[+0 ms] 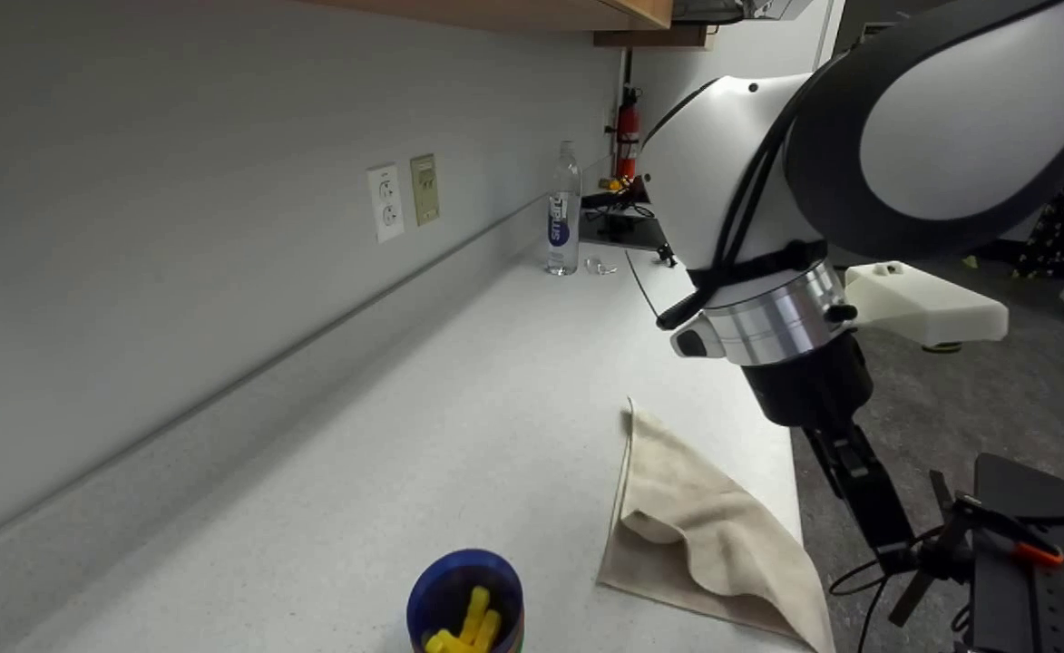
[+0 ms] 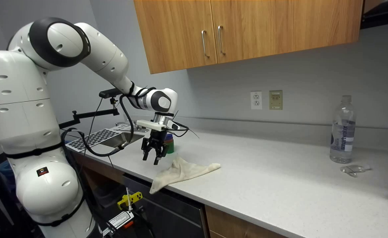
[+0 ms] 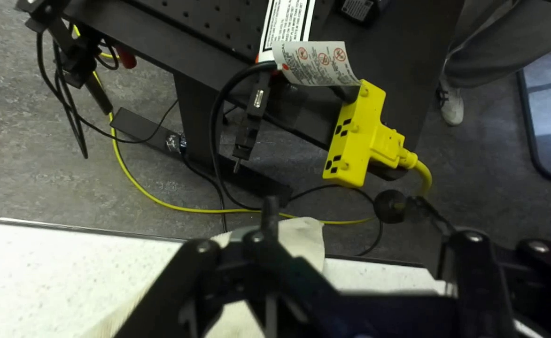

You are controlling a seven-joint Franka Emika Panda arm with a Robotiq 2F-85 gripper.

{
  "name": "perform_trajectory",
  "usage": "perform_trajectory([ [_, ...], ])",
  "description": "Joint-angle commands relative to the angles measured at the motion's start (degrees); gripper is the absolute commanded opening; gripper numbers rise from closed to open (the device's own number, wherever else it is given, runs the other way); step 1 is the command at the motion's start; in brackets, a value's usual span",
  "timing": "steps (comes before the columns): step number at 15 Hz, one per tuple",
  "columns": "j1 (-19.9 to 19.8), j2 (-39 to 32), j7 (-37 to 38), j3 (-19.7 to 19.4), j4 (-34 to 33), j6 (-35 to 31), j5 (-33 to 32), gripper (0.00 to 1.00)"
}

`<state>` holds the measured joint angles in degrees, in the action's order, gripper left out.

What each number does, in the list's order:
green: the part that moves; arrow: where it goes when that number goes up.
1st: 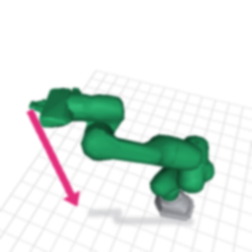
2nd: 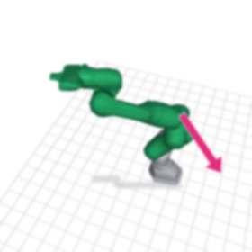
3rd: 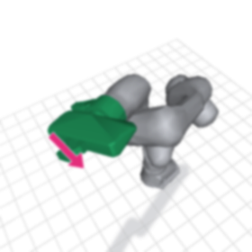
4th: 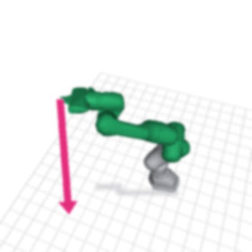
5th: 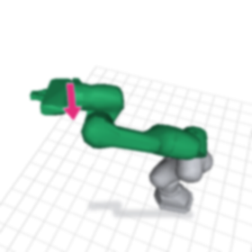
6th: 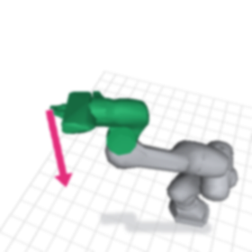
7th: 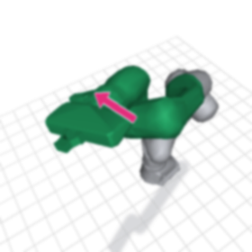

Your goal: Unfold the cloth

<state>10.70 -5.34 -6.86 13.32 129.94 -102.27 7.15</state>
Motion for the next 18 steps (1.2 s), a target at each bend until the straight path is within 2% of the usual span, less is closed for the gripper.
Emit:
perform_trajectory([
  [1, -0.12, 1.04, -1.00, -1.06, -1.79, -0.94, -1.40, 1.00],
  [3, -0.36, 0.61, -1.05, -1.66, -2.60, -4.58, -1.84, 1.00],
  [8, -0.82, -1.74, -0.79, -2.94, -2.66, -18.42, -1.39, 1.00],
  [9, -0.76, -2.29, -0.39, -3.06, -2.37, -20.75, -1.77, 0.95],
  [10, -0.78, -2.78, -0.50, -3.14, -2.17, -22.66, -1.73, 0.74],
  [12, -0.79, -3.82, -0.16, -3.33, -1.60, -26.51, -2.11, 0.69],
  [18, -0.75, -7.53, 1.46, -4.00, -0.94, -34.54, -3.09, 0.23],
])
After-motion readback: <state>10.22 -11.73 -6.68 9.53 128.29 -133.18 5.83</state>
